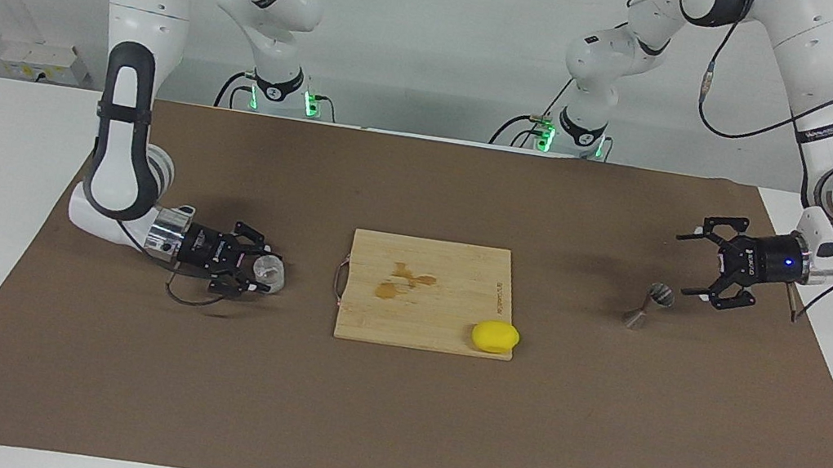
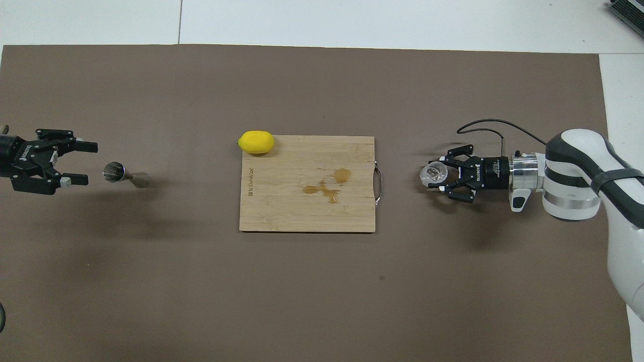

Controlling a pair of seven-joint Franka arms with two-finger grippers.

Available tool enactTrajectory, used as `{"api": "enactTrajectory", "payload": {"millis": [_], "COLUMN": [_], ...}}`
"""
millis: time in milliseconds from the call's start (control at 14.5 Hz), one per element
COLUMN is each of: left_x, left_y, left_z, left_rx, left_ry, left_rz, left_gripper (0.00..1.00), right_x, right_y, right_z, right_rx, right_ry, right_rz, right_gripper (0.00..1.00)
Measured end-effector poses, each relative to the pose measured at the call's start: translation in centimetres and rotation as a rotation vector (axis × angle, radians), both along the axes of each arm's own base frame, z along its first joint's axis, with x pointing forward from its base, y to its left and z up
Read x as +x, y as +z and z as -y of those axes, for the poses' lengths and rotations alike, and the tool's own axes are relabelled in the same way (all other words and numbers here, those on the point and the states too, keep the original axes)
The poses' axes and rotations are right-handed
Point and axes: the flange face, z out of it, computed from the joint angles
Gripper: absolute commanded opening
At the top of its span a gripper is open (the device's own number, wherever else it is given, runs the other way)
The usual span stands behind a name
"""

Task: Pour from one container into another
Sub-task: 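Grasp the clear cup with the right gripper while the left gripper opens, then raise the right gripper's clear cup while the left gripper grasps the dark cup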

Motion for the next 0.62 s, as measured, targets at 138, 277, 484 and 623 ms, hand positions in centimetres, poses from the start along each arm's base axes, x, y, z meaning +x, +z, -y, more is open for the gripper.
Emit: {"api": "enactTrajectory", "payload": {"millis": [138,277,484,623], "left_x": [-0.1,-0.3,-0.5,-0.7], "left_y": [-0.7,-2.4,-5.0,-6.5], "left_z": [-1.2,-2.2,-3.0,-3.4], "left_rx": [-0.035,-0.083,-0.171,-0.208], "left_ry": [-0.017,-0.03,-0.064,-0.075], "left_rz": [0.105,0.165,0.33,0.39], "left_gripper": [1.0,1.0,1.0,1.0], "right_x": [0.0,0.2,1.2,1.9], "right_y": [0.0,0.2,1.6,2.6], "right_z": [0.1,0.1,-0.4,-0.7], "right_rx": [0.0,0.002,0.016,0.017], "right_ry": [-0.001,0.002,0.041,0.064], "right_rz": [0.0,0.009,0.075,0.128], "right_gripper": [0.19,0.19,0.04,0.0]}}
